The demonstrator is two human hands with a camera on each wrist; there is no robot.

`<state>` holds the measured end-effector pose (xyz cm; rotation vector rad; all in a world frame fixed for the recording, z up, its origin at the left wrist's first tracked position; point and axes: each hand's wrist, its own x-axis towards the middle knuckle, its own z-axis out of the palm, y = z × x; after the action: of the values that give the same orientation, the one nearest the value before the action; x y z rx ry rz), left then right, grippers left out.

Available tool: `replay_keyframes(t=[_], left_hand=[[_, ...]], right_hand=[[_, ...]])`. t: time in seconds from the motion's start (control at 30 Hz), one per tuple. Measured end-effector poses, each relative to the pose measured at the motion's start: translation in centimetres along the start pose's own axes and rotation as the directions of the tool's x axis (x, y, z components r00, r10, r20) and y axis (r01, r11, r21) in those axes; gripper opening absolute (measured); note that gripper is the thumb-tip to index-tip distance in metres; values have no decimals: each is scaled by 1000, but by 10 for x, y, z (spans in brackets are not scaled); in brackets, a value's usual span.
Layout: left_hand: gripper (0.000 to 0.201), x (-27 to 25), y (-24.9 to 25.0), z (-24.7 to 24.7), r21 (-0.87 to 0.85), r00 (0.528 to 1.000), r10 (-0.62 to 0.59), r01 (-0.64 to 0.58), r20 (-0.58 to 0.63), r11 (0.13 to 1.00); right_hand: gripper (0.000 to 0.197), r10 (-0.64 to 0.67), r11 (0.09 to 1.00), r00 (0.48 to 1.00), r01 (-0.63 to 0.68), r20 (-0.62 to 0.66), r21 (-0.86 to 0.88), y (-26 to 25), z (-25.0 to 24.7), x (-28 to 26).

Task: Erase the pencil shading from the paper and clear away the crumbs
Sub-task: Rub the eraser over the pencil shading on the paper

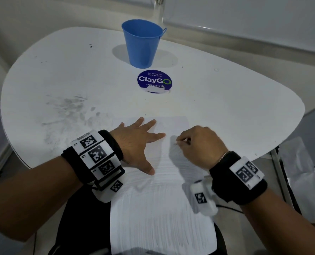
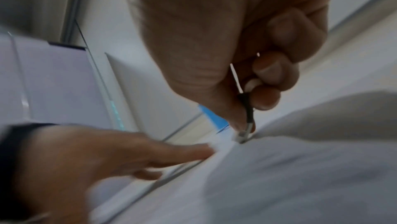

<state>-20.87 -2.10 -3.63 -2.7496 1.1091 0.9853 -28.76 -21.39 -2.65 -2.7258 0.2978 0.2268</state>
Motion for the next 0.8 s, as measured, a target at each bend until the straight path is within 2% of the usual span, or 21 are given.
replay_keyframes(t=[0.1,0.23,0.37,0.53,0.67,0.8], left_hand=[[114,0,-1,0,-1,1000,2,-2,0,1000],[115,1,0,-1,0,1000,5,-5,5,1000],[113,-1,3,-4,26,1000,9,-9,-10,1000],[112,-2,5,-5,43,1000,14,-14,0,999],[110,-2,6,-4,39,1000,21,-20,-17,999],[107,-4,4,-4,52,1000,17,-16,-11,999]], right_hand=[[20,50,999,995,-51,-83,-2,10,-5,7],[19,-25,1000,1000,25,7,-9,1,5,-4],[20,69,998,995,-68,-69,14,15,-8,5],[18,-26,1000,999,26,31,1,1,5,-5],[18,75,997,994,-74,-81,5,16,-6,6],[17,51,996,995,-46,-82,71,17,-5,5]])
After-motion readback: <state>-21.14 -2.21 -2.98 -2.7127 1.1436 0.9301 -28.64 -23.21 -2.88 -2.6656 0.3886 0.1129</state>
